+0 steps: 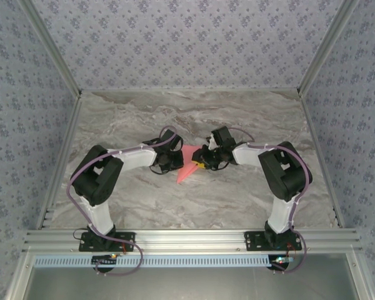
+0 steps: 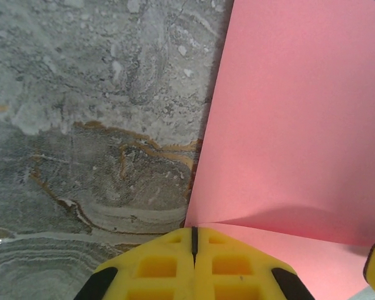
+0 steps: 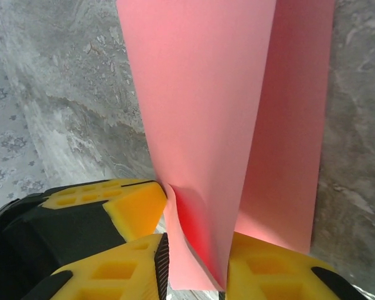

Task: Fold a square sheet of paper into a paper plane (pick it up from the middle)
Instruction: Fourth fold the wing at the center of the table.

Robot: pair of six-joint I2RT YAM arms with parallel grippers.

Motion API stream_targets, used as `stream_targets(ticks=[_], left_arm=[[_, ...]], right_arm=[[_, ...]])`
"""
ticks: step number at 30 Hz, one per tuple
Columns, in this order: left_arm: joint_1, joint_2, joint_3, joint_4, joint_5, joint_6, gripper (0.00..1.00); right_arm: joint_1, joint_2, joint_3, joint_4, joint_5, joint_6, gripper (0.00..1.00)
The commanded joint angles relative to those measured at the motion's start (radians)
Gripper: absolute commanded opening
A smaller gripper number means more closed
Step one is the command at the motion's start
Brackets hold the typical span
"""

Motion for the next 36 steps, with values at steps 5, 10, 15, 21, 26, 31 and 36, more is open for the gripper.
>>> stream_targets(ticks=[5, 10, 15, 21, 26, 31, 36], left_arm=[[0.004, -0.048, 0.032, -0.099, -0.043, 0.016, 0.06], [0.015, -0.123, 0.041, -0.136, -0.063, 0.033, 0.26], [0.018, -0.223, 0.018, -0.133, -0.077, 0.057, 0.48], [0.018, -0.351, -0.026, -0.092, -0.083, 0.085, 0.65], [0.016, -0.425, -0.076, -0.032, -0.070, 0.124, 0.73], [-0.009, -0.444, -0.123, 0.029, -0.071, 0.193, 0.77], [-0.032, -0.478, -0.190, 0.120, -0.103, 0.241, 0.81]], right_arm=[[0.004, 0.031, -0.004, 0.056, -0.036, 0.050, 0.17], [0.001, 0.002, 0.011, -0.032, 0.009, 0.038, 0.01], [-0.001, -0.086, 0.031, -0.152, 0.094, 0.003, 0.00], [0.001, -0.194, 0.074, -0.296, 0.191, -0.032, 0.00], [0.012, -0.246, 0.111, -0.389, 0.268, -0.021, 0.00], [0.049, -0.243, 0.153, -0.435, 0.333, 0.009, 0.00], [0.088, -0.194, 0.214, -0.474, 0.373, 0.027, 0.00]])
